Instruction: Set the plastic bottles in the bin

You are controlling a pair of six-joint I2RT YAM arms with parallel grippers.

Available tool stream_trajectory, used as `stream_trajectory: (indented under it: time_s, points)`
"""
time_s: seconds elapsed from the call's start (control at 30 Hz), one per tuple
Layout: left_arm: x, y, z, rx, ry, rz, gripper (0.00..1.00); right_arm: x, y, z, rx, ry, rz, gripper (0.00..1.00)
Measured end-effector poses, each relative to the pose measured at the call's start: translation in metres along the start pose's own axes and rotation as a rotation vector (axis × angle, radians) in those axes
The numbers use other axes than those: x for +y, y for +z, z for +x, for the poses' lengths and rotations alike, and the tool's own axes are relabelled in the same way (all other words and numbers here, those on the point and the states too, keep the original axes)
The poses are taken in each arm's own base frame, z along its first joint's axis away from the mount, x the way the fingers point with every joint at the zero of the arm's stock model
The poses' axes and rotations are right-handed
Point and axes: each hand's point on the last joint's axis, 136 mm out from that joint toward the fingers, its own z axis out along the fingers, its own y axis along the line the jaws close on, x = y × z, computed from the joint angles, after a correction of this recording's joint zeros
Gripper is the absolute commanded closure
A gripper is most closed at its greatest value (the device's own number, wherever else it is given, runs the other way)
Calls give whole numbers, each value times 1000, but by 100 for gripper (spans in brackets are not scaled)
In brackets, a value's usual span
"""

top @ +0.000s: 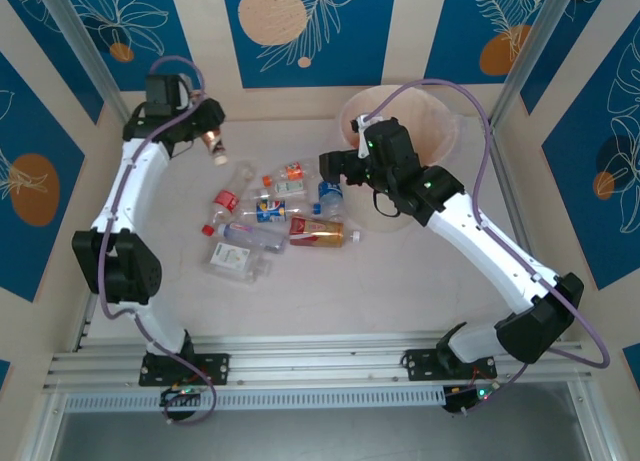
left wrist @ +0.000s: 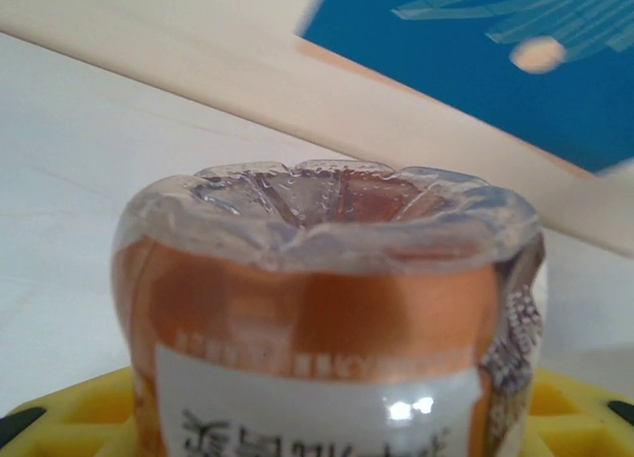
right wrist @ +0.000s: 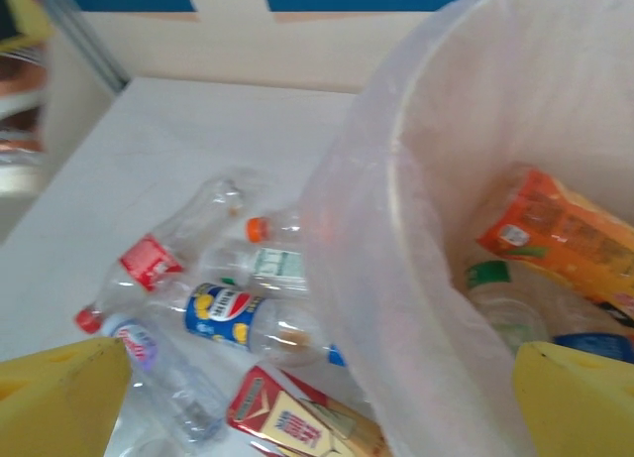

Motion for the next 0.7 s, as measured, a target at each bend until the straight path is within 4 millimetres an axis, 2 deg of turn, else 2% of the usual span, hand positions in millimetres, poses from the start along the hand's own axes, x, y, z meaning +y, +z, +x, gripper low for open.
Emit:
stream_trajectory:
  time_s: [0.13,0.3,0.5,0.7]
  points:
    - [-58,0,31,47,17,135,52,22,1,-3,-14,5,-135,3]
    - [-128,-17,51,61,39,311,53,51,0,0,-2,8,-301,6]
    - [-174,-36,61,79,37,453,53,78,10,9,31,-13,-400,9]
    - [-197,-46,68,102,35,533,52,88,31,16,71,-33,-413,18]
